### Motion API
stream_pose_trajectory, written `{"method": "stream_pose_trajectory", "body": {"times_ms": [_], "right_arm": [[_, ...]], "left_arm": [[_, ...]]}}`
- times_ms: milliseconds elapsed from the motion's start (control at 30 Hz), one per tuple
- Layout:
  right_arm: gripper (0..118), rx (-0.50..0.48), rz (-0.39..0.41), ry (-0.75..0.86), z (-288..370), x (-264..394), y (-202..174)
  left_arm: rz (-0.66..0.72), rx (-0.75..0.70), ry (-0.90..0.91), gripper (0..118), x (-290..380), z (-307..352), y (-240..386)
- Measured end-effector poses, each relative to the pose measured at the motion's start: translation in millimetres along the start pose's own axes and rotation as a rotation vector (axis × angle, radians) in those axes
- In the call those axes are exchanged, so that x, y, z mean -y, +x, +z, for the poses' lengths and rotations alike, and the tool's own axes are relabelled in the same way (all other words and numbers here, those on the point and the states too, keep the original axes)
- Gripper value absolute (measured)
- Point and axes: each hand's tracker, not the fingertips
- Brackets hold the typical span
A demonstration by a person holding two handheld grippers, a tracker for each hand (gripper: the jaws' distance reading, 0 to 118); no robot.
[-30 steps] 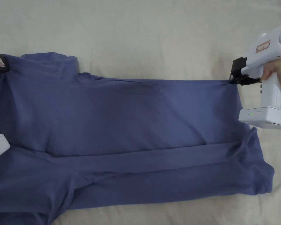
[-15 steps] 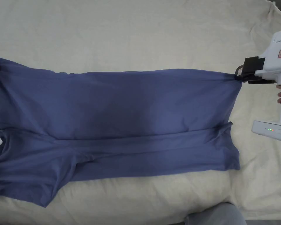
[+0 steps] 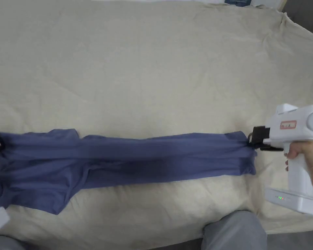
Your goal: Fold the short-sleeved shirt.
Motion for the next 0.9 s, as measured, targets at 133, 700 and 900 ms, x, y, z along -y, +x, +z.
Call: {"method": "stream_pose_trajectory", "body": {"times_ms": [133, 700, 900], "right_arm": [[4, 0.049, 0.010, -0.031, -25, 10, 8], [93, 0.150, 0.168, 0.407, 78, -12, -23], [95, 0.023, 0.199, 0.663, 120, 18, -54]], "left_arm": [[0.014, -0.054, -0.071, 0, 25, -8, -3], [-0.065, -0.034, 0.171, 118, -18, 64, 26], [-0.364, -0.052, 0.357, 118, -6, 75, 85]]}}
